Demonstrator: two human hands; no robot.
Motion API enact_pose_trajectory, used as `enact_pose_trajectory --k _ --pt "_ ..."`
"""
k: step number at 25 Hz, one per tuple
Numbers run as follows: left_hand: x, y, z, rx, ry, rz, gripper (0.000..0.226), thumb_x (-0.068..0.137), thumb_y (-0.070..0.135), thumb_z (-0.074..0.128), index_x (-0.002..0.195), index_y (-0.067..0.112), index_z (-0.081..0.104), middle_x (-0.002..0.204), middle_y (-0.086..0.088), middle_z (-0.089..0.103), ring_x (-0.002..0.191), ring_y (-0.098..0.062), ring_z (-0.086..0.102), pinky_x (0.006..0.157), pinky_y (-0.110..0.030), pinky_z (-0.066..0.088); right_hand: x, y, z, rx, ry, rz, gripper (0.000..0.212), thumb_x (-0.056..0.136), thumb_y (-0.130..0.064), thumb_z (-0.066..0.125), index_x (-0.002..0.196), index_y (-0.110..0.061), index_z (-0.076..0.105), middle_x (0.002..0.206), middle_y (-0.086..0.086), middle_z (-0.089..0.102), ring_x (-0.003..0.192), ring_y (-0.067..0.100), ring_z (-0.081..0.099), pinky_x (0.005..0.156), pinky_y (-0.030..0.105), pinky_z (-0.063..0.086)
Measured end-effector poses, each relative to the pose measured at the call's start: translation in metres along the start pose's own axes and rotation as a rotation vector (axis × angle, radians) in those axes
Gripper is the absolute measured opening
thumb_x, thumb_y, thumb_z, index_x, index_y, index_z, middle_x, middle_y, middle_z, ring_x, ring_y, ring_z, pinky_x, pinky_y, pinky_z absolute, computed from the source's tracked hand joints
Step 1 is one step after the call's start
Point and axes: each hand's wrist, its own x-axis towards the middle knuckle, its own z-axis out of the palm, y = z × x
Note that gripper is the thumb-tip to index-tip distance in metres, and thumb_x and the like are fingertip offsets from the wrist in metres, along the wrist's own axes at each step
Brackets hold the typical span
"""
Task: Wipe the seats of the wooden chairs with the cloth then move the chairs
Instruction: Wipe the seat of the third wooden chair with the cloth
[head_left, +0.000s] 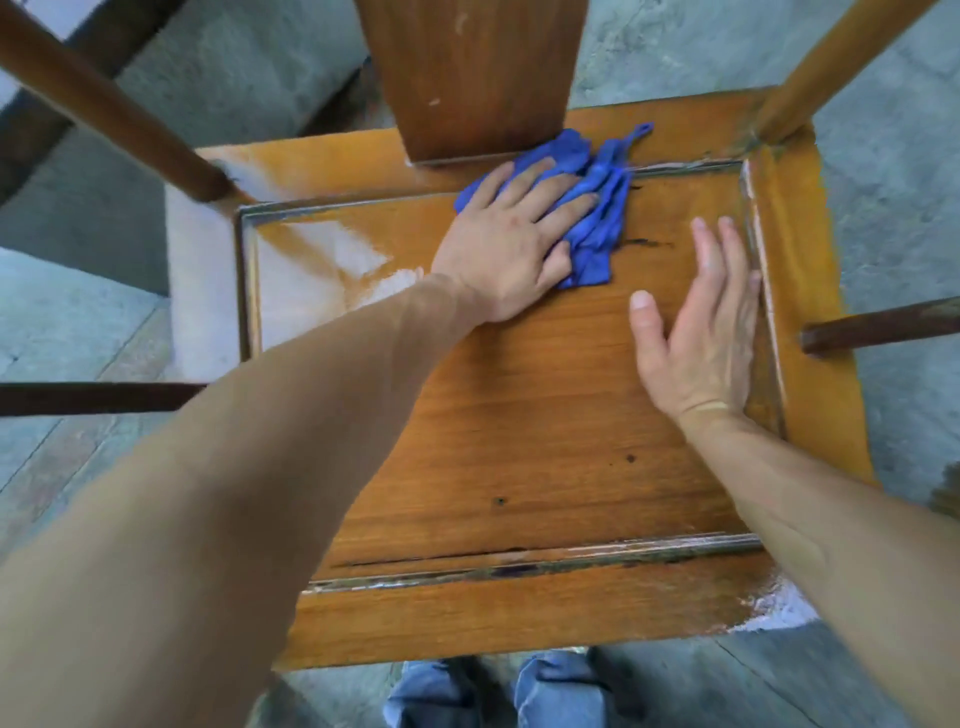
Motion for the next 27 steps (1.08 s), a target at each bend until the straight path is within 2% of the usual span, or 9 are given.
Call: enact_pose_trajectory --k 4,8,12,14,18,21,23,25,27 --pt "-0.077 -0.064 0.004 -0.009 0.108 -0.239 0.055 0.096 0.039 0.035 0.147 0.022 0.046 0.153 -0.008 0.046 0.146 -0.029 0.035 0.121 -0.047 0.022 0.001 0.002 0.002 -0.039 -0.062 -0.006 0.07 0.098 -0.049 0.038 0.156 -0.014 0.02 0.163 0.015 0.021 0.152 0.028 0.018 0.123 0.053 0.011" --pt "-0.15 -0.115 0.004 0.008 0.147 -0.653 0.057 0.096 0.039 0.03 0.147 0.016 0.041 0.153 -0.016 0.04 0.144 -0.037 0.033 0.116 -0.05 0.027 0.0 -0.001 0.001 -0.051 -0.089 -0.006 0.067 0.098 -0.047 0.038 0.155 -0.017 0.021 0.162 0.014 0.022 0.151 0.029 0.018 0.124 0.051 0.007" --pt "-0.171 -0.079 0.004 -0.112 0.122 -0.961 0.061 0.096 0.04 0.028 0.153 0.019 0.031 0.161 -0.012 0.027 0.15 -0.037 0.019 0.12 -0.053 0.018 0.001 -0.002 -0.003 -0.06 -0.172 0.031 0.062 0.096 -0.049 0.037 0.151 -0.019 0.033 0.161 0.011 0.027 0.152 0.028 0.015 0.125 0.049 0.003" --pt "-0.19 -0.038 0.014 -0.13 0.104 -0.981 0.062 0.095 0.044 0.027 0.154 0.025 0.028 0.164 -0.011 0.022 0.151 -0.037 0.014 0.119 -0.055 0.015 0.004 -0.001 -0.007 -0.052 -0.248 0.034 0.059 0.095 -0.047 0.04 0.148 -0.02 0.039 0.162 0.01 0.023 0.153 0.028 0.011 0.125 0.047 0.0" --pt "-0.266 0.046 0.033 -0.119 -0.02 -0.93 0.064 0.093 0.053 0.028 0.154 0.034 0.026 0.166 -0.011 0.014 0.151 -0.043 0.01 0.119 -0.061 0.012 0.0 -0.006 -0.024 -0.074 -0.423 0.046 0.057 0.099 -0.041 0.046 0.151 -0.022 0.034 0.166 0.008 0.013 0.154 0.027 0.002 0.125 0.045 -0.004" --pt "-0.305 0.112 0.034 -0.144 -0.129 -0.93 0.065 0.092 0.054 0.032 0.153 0.034 0.028 0.166 -0.012 0.016 0.149 -0.048 0.012 0.116 -0.065 0.02 -0.042 -0.022 -0.038 -0.107 -0.434 -0.002 0.053 0.098 -0.037 0.047 0.147 -0.019 0.041 0.163 0.009 0.024 0.154 0.028 0.008 0.125 0.044 0.001" --pt "-0.301 0.145 0.031 -0.224 -0.239 -0.985 0.068 0.091 0.057 0.028 0.155 0.036 0.022 0.167 -0.013 0.011 0.15 -0.048 0.007 0.116 -0.066 0.018 -0.083 -0.041 -0.046 -0.035 -0.502 -0.036 0.05 0.098 -0.037 0.047 0.144 -0.019 0.046 0.158 0.006 0.034 0.152 0.026 0.016 0.125 0.044 0.008" --pt "-0.276 0.174 0.019 -0.3 -0.312 -1.021 0.076 0.087 0.062 0.023 0.157 0.033 0.016 0.167 -0.016 0.003 0.149 -0.052 0.003 0.115 -0.067 0.017 -0.118 -0.061 -0.052 0.017 -0.555 -0.086 0.049 0.094 -0.04 0.044 0.138 -0.02 0.054 0.149 0.003 0.047 0.146 0.024 0.03 0.12 0.044 0.024" --pt "-0.249 0.195 0.005 -0.313 -0.407 -0.908 0.083 0.085 0.067 0.019 0.159 0.031 0.007 0.166 -0.018 -0.008 0.148 -0.054 0.001 0.113 -0.066 0.016 -0.137 -0.075 -0.059 0.036 -0.555 -0.081 0.049 0.09 -0.042 0.044 0.133 -0.022 0.059 0.138 -0.001 0.057 0.134 0.023 0.045 0.109 0.044 0.039"
